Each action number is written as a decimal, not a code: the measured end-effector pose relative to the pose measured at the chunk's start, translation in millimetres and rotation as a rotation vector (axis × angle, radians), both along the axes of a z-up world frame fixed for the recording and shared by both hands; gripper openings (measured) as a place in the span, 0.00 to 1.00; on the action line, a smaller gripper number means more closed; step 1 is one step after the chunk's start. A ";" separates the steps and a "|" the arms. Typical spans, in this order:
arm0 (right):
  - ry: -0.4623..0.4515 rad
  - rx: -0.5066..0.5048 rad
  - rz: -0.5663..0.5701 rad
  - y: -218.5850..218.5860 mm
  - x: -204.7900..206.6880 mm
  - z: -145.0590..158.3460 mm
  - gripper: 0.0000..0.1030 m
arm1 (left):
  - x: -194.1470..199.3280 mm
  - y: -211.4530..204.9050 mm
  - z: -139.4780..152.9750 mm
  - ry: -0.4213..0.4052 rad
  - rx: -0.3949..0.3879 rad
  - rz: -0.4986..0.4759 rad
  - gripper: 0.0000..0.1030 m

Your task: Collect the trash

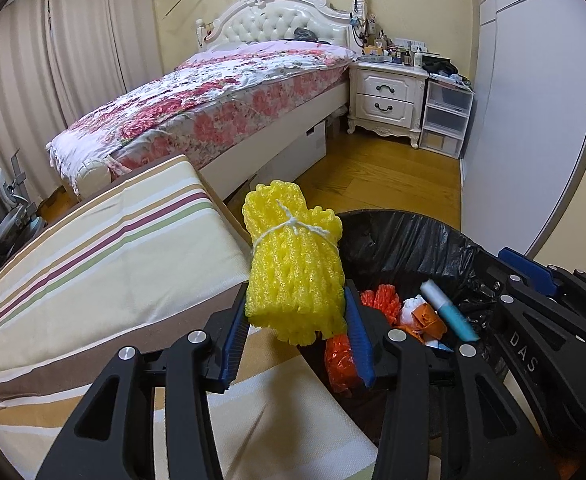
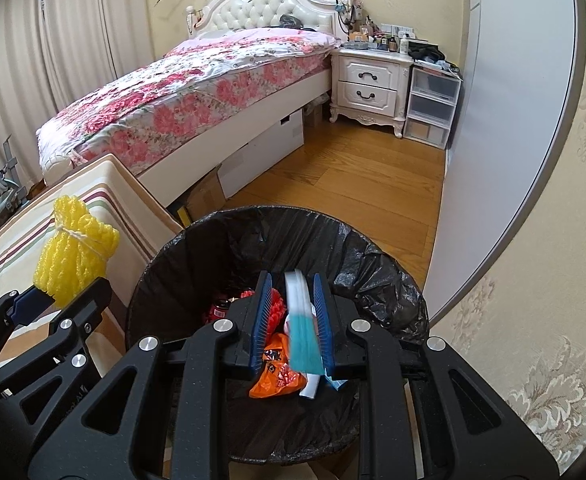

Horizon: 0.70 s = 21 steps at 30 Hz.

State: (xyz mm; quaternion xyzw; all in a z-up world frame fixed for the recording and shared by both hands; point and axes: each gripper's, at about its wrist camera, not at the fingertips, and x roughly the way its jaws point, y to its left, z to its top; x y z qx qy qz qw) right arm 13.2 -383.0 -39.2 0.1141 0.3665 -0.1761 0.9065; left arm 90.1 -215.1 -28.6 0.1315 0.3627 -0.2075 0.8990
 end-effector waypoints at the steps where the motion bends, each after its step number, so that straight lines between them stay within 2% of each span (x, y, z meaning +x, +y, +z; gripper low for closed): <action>1: 0.000 0.000 0.000 -0.8 0.7 -0.1 0.21 | -0.2 -0.6 -0.1 -0.001 0.001 -0.001 0.46; 3: 0.001 -0.001 -0.002 -1.1 1.0 -0.7 0.21 | -0.4 -1.8 -0.2 -0.006 0.007 -0.002 0.55; 9: 0.000 -0.005 -0.019 -3.4 -0.5 -0.5 0.23 | 0.5 -1.8 -0.1 -0.013 0.012 -0.002 0.65; 11: -0.003 -0.008 -0.029 -4.2 -1.6 -0.1 0.32 | 1.5 -0.9 0.2 -0.013 0.010 0.000 0.66; 14: -0.003 -0.013 -0.038 -5.6 -2.6 0.3 0.36 | 1.1 0.0 0.6 -0.016 0.007 0.006 0.71; 16: -0.006 -0.019 -0.048 -6.1 -4.2 0.8 0.45 | 1.7 1.8 0.7 -0.012 0.003 0.009 0.71; 21: -0.009 -0.024 -0.064 -7.2 -7.6 2.1 0.57 | 2.8 8.7 1.5 -0.015 0.000 0.026 0.72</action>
